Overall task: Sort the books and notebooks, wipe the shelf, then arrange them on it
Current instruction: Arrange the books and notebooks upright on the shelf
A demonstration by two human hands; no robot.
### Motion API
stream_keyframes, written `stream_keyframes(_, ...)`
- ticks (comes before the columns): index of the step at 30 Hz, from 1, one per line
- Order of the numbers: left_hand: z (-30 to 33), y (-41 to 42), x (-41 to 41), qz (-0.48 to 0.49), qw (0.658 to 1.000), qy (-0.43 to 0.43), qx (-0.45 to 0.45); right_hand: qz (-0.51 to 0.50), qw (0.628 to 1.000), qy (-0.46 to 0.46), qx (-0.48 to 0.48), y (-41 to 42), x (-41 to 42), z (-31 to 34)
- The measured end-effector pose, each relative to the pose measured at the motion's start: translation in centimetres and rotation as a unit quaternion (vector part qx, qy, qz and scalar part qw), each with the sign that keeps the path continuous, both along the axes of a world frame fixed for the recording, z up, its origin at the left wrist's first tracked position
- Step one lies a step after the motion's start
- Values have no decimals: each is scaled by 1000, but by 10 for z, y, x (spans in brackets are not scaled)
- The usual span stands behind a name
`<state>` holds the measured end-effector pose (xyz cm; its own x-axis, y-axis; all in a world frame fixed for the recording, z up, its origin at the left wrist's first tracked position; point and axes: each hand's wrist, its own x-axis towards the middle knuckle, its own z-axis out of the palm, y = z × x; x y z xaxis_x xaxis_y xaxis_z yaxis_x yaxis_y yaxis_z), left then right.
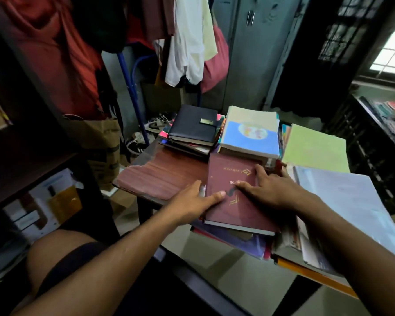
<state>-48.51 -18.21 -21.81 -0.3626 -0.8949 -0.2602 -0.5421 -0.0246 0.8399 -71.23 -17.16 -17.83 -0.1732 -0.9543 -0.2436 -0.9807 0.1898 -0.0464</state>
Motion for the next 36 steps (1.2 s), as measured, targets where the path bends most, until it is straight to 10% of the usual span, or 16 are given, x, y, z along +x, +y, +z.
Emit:
stream_keyframes(31,-3,-9,116,142,959,195,152,71,967,-245,-20,-51,137,4)
stream_keyframes(36,-2,6,156,225,943,239,58,104,931,-346,-55,-51,189,-14)
